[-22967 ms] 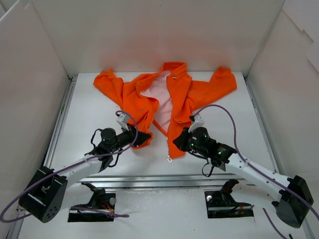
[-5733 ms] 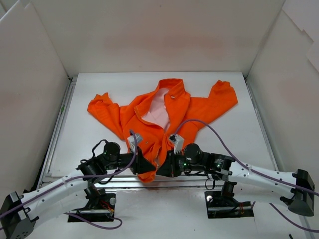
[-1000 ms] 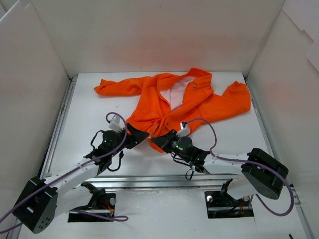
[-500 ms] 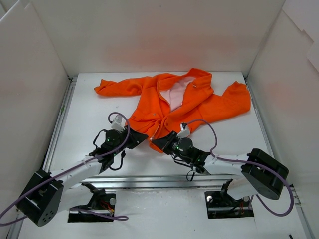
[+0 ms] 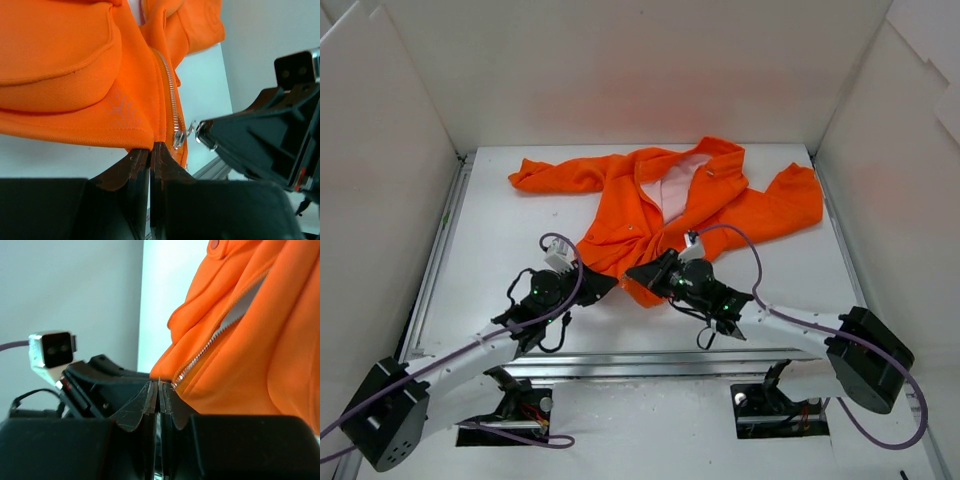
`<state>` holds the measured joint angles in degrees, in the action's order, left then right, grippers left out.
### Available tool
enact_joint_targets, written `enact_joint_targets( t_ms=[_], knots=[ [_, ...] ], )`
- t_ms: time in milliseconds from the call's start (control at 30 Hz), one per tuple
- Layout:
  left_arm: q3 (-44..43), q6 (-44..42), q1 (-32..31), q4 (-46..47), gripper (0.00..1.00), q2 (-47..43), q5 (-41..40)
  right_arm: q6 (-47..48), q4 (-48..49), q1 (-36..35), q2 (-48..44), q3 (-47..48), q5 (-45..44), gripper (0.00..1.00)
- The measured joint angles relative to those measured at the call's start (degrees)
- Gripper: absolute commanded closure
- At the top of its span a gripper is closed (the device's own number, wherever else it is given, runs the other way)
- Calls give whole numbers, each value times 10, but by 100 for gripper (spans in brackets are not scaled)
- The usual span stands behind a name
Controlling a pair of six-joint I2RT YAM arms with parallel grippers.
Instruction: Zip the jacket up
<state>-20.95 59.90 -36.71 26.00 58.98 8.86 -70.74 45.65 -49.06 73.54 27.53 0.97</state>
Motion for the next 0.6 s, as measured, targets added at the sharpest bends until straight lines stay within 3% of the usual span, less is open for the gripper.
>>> enact_joint_targets(
  t_ms=[233,600],
  knots=[
    [31,-42,-3,-30,100,-108,-10,118,-214,22,-5,139,2,100],
    [32,-86,-4,-125,100,-172,16,308,-398,45,18,238,-104,100]
  ],
)
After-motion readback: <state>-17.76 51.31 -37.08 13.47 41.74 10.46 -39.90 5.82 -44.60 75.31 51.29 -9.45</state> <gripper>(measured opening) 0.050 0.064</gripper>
